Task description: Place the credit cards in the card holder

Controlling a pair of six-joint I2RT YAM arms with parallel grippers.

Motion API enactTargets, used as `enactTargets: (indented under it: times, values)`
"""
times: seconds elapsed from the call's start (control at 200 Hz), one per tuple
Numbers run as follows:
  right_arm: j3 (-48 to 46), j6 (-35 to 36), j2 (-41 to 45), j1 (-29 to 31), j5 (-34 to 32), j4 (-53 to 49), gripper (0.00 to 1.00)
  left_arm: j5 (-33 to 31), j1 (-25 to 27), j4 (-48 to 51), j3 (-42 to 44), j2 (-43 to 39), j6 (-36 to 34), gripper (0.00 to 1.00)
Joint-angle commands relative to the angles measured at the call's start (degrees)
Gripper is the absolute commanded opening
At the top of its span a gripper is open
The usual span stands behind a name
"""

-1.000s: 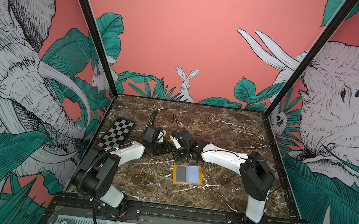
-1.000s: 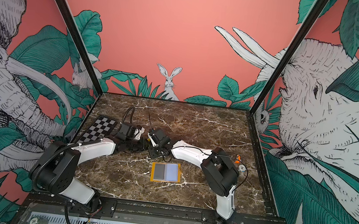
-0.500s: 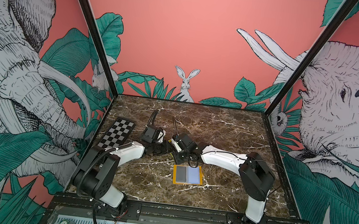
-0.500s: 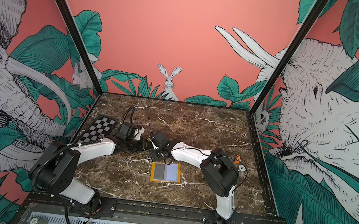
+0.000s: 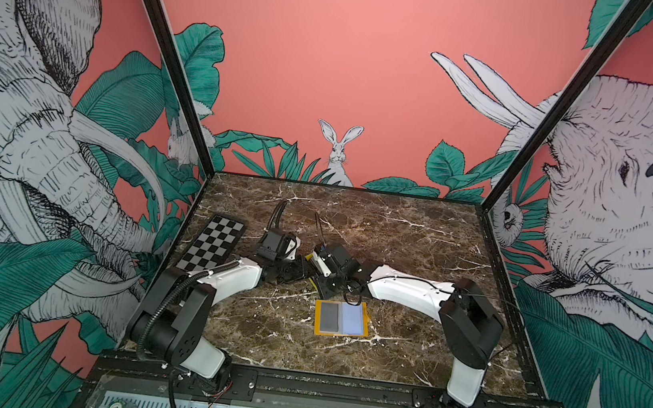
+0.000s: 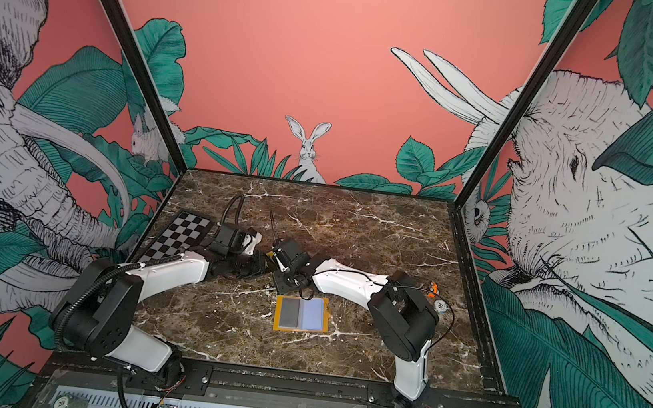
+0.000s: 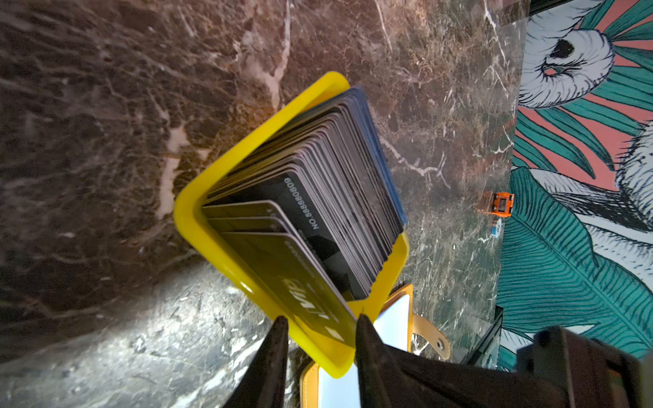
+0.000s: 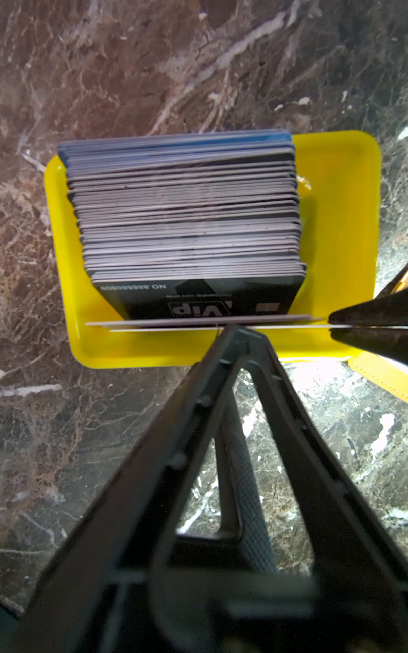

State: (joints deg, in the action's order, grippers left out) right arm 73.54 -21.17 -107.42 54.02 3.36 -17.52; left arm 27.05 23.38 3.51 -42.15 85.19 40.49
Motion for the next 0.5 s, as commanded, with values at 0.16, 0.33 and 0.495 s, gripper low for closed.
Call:
enactTargets:
  times: [0.16, 0.33, 0.495]
  values:
    - [0.2, 1.2, 3.5, 0.5, -3.7, -2.0, 0.03, 0.9, -1.4, 0.5, 0.7, -3.9, 0.3, 0.34]
    - [0.0, 0.3, 4.3, 0.4, -5.3, -2.5, 0.01, 2.9, -1.9, -1.1, 1.1, -4.8, 0.2, 0.34]
    - [-1.5, -1.7, 6.4, -0.5, -4.4, -0.6, 0.00, 6.2, -2.1, -6.6, 3.4, -5.6, 1.9, 0.34]
